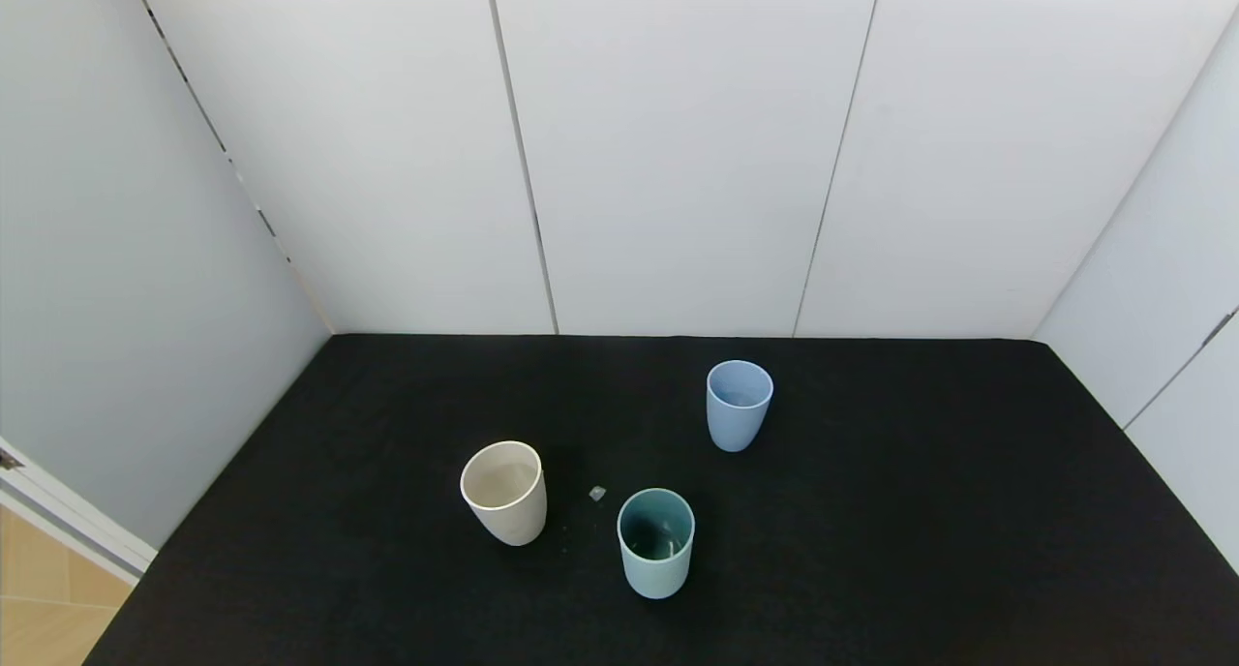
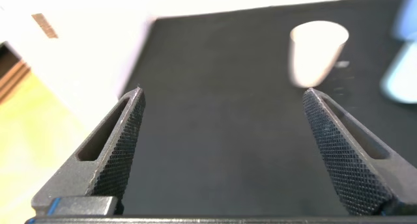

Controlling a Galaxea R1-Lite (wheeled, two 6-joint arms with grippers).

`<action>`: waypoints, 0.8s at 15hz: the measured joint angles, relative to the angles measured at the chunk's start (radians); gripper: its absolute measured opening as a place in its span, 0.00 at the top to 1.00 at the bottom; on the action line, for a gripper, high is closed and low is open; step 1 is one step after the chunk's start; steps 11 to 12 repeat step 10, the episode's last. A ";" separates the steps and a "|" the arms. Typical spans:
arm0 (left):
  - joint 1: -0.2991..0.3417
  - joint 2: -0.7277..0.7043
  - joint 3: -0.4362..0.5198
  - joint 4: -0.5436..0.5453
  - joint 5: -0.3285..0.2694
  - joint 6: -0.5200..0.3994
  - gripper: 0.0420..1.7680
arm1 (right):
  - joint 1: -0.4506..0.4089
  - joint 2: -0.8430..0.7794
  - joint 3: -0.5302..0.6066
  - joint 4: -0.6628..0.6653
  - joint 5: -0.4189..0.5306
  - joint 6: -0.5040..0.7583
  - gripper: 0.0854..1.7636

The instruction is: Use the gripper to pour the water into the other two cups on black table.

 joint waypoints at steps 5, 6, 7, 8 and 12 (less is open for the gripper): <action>0.000 -0.026 0.039 -0.036 -0.071 -0.099 0.03 | 0.000 0.000 0.000 0.000 0.000 0.000 0.03; 0.000 -0.027 0.040 -0.037 -0.066 -0.111 0.03 | 0.000 0.000 0.000 0.000 0.000 0.000 0.03; 0.000 -0.028 0.041 -0.037 -0.062 -0.119 0.03 | 0.000 0.000 0.000 0.000 0.000 0.000 0.03; 0.000 -0.028 0.041 -0.036 -0.061 -0.130 0.03 | 0.000 0.000 0.000 0.000 0.000 0.000 0.03; 0.000 -0.028 0.041 -0.036 -0.060 -0.136 0.03 | 0.000 0.000 0.000 0.000 0.000 0.000 0.03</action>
